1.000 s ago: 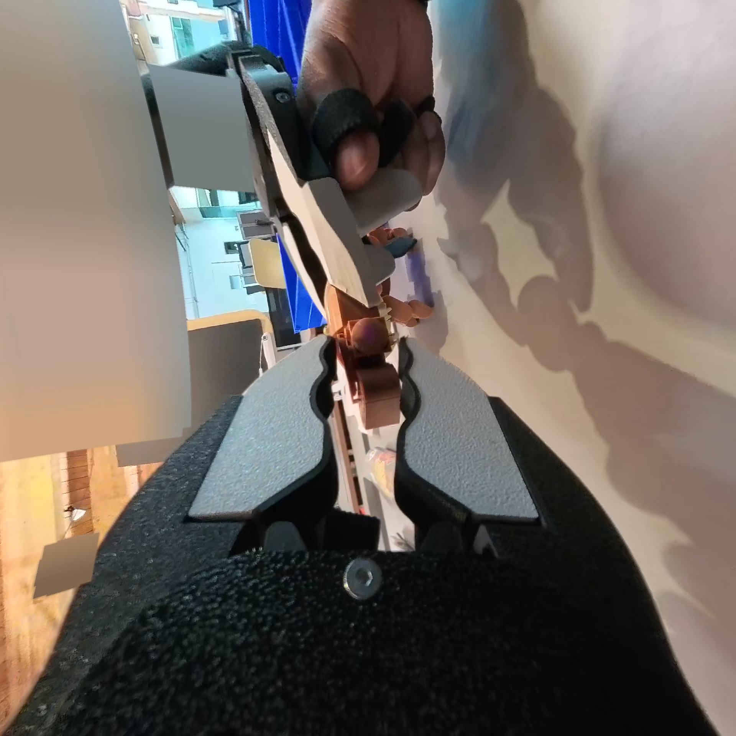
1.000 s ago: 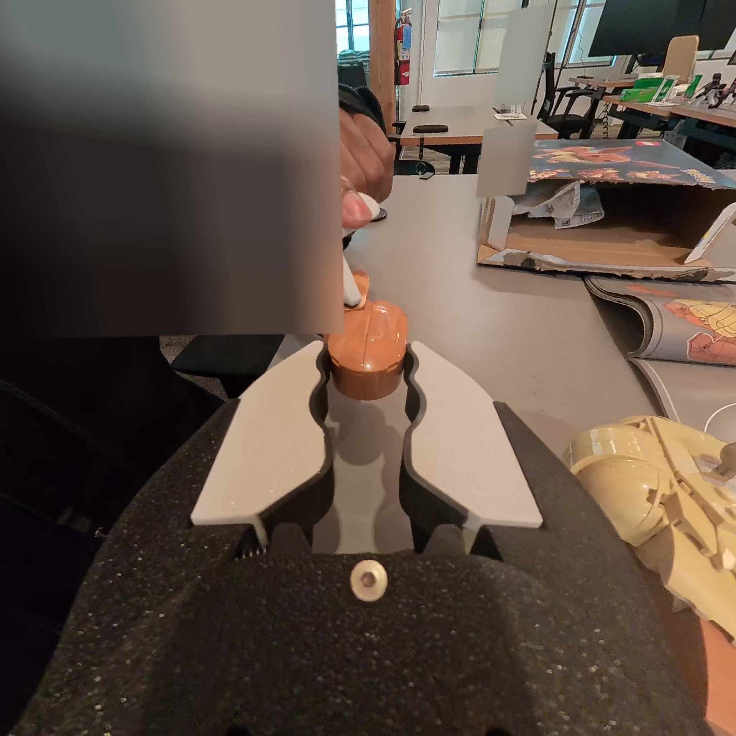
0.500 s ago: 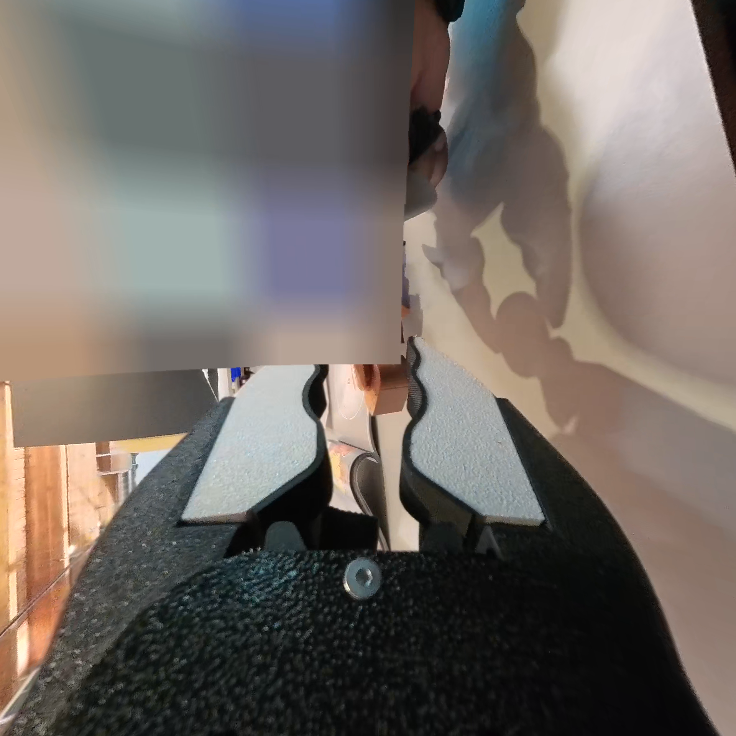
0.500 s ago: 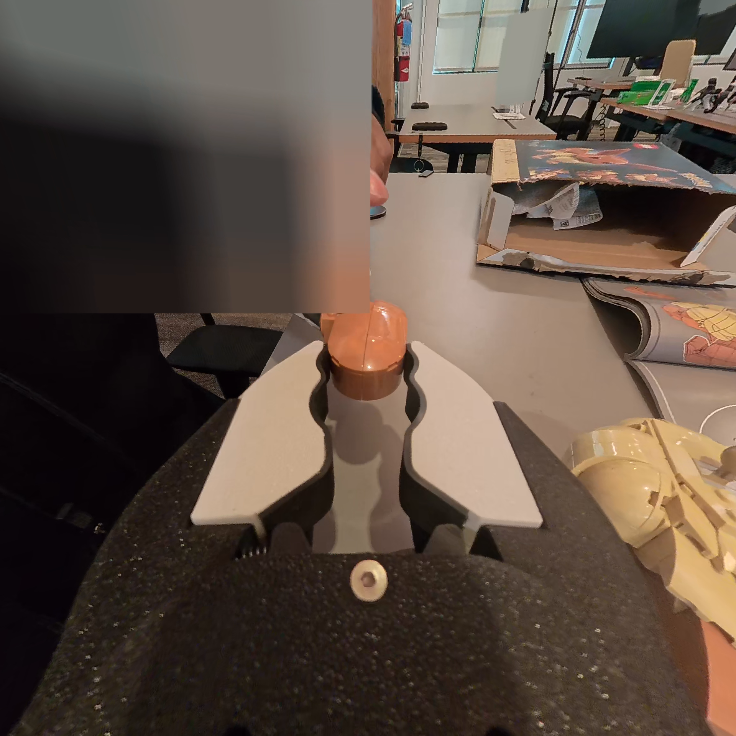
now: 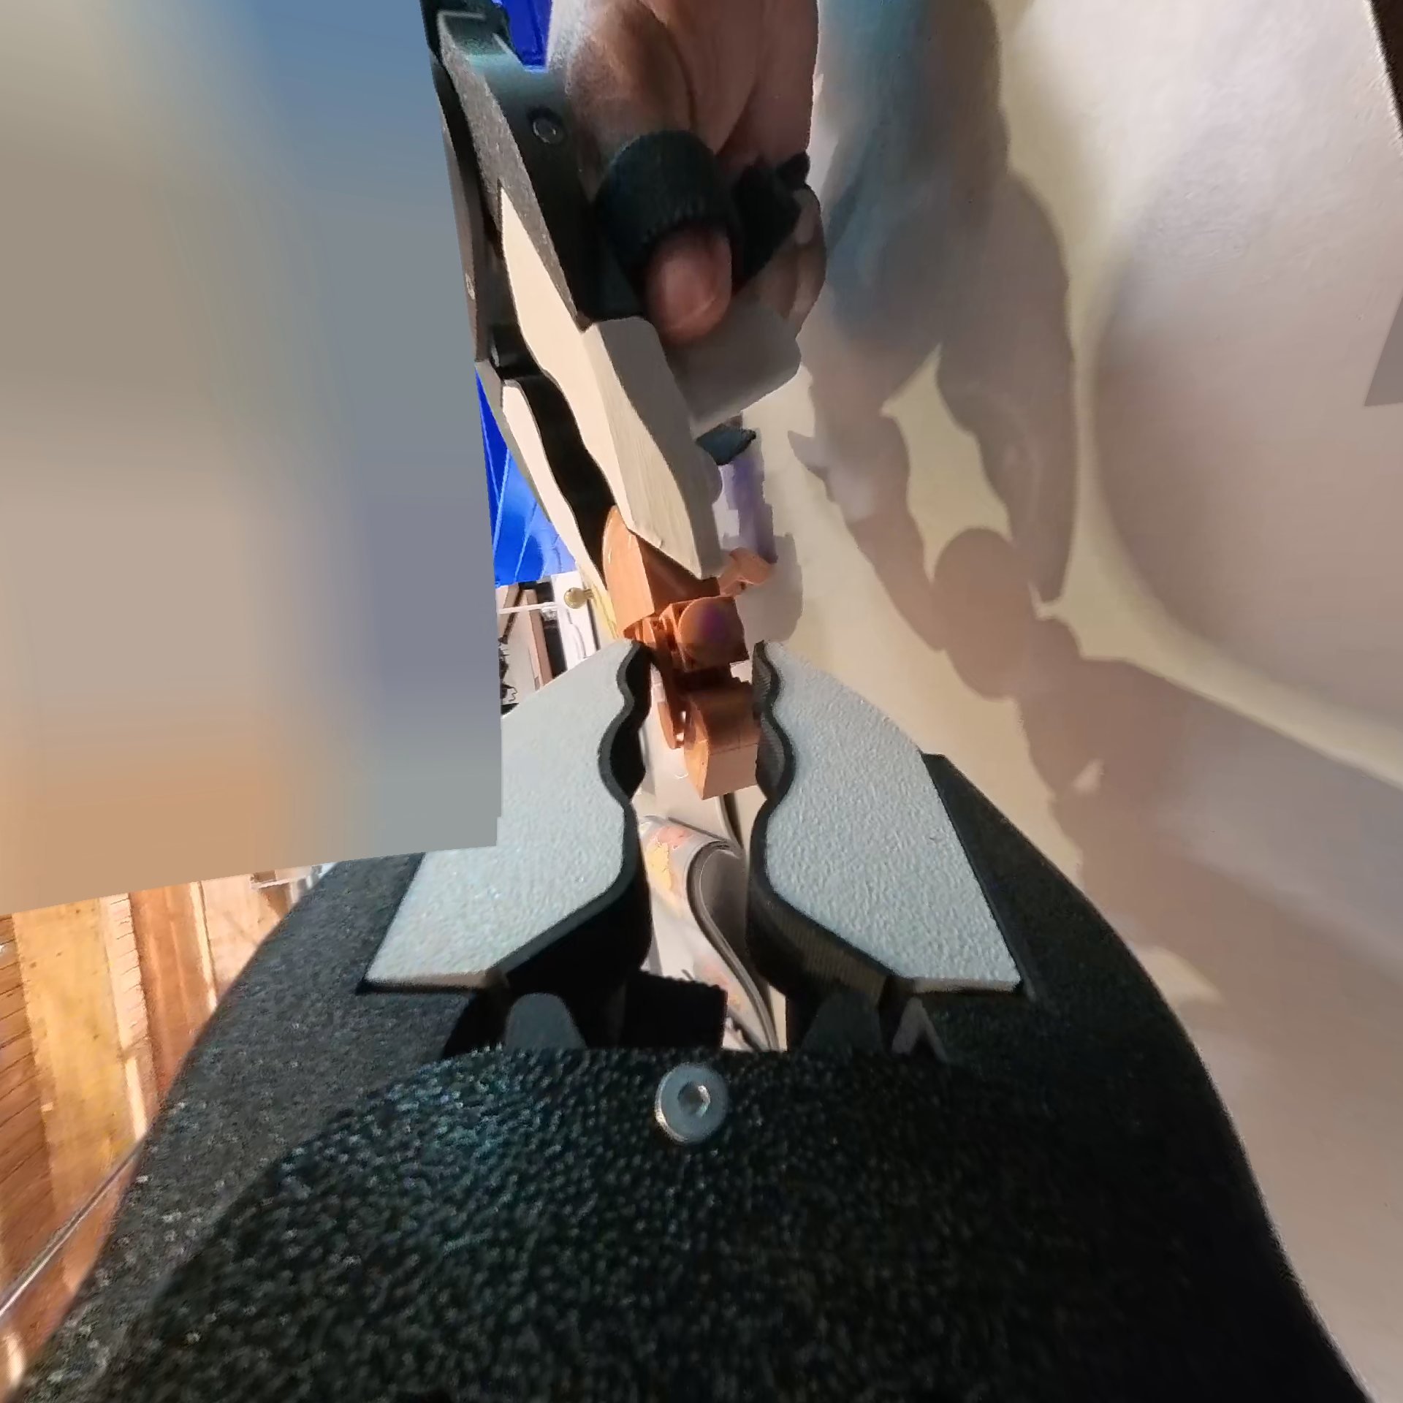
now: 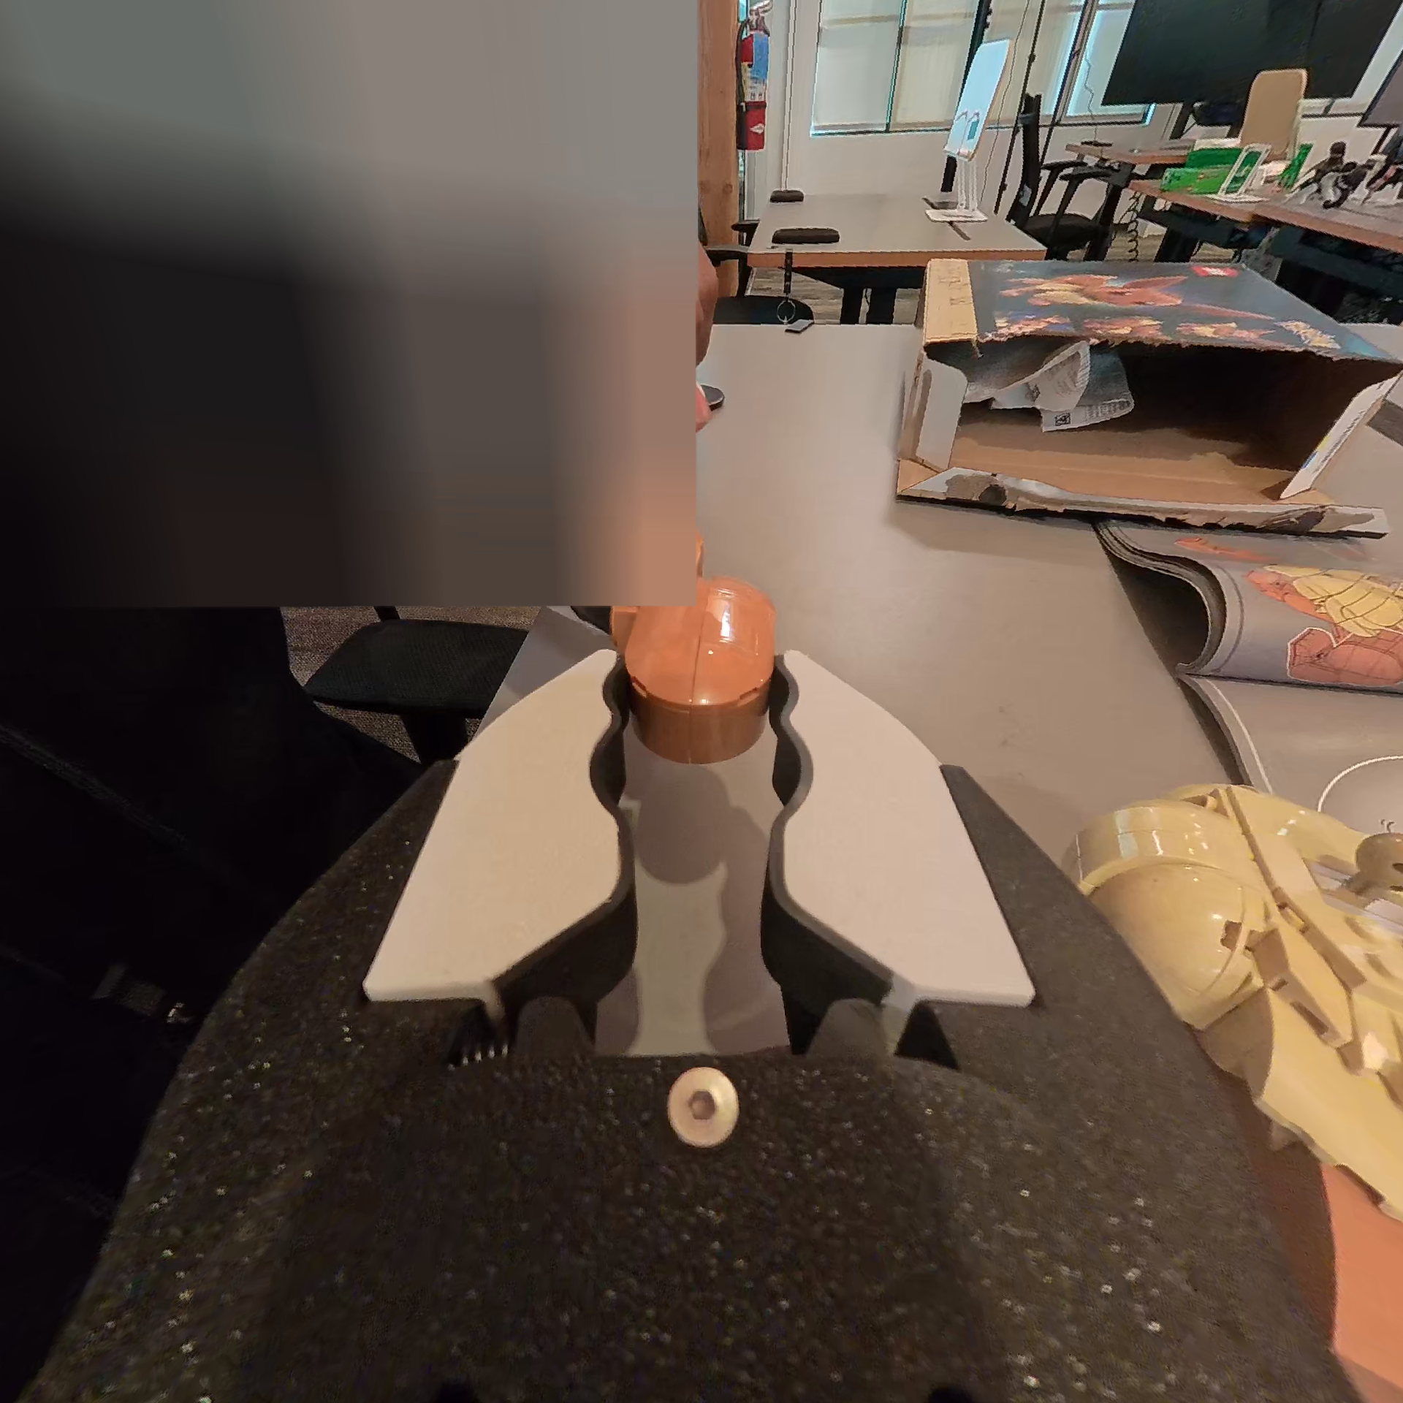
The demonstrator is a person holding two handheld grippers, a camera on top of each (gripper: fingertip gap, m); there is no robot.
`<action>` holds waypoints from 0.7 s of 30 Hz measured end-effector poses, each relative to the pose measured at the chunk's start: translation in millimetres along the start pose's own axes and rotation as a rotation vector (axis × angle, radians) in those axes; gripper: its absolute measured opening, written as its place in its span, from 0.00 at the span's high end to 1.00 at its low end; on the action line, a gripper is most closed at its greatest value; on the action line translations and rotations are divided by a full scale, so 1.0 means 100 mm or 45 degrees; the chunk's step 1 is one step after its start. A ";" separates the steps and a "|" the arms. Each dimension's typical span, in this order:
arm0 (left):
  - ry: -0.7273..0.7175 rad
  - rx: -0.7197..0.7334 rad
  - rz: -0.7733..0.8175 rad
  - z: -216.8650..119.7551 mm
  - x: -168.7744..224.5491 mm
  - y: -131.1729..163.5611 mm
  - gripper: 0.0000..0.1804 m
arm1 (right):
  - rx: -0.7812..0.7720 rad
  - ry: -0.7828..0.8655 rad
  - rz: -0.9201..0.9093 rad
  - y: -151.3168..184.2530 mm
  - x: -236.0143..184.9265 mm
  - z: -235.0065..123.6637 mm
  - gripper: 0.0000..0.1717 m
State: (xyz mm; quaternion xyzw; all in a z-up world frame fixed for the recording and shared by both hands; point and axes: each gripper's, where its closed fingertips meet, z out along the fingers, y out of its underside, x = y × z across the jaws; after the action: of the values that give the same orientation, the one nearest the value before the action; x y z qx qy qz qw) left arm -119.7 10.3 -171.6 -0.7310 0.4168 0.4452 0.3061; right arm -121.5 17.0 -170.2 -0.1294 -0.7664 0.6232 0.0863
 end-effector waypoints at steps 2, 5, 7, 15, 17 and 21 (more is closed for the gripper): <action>-0.006 -0.006 0.011 0.00 0.00 -0.01 0.86 | -0.001 0.004 0.000 0.00 0.01 0.00 0.79; -0.013 -0.022 0.027 0.01 0.00 0.00 0.86 | 0.000 0.009 0.000 0.00 0.01 0.00 0.80; -0.024 -0.034 0.042 0.01 -0.01 0.00 0.86 | 0.003 0.012 0.000 -0.01 0.01 0.00 0.80; -0.089 -0.120 0.201 0.03 -0.02 0.03 0.86 | -0.002 0.039 0.007 0.00 0.03 0.00 0.79; -0.093 -0.132 0.221 0.03 -0.02 0.04 0.86 | -0.005 0.044 0.008 0.00 0.03 0.01 0.79; -0.111 -0.153 0.261 0.02 -0.04 0.04 0.87 | -0.004 0.050 0.019 0.01 0.03 0.02 0.79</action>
State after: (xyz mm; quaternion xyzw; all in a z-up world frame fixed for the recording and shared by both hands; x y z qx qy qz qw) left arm -125.5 11.3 -169.5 -0.6817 0.4482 0.5296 0.2322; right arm -124.3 16.3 -171.3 -0.1476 -0.7646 0.6199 0.0966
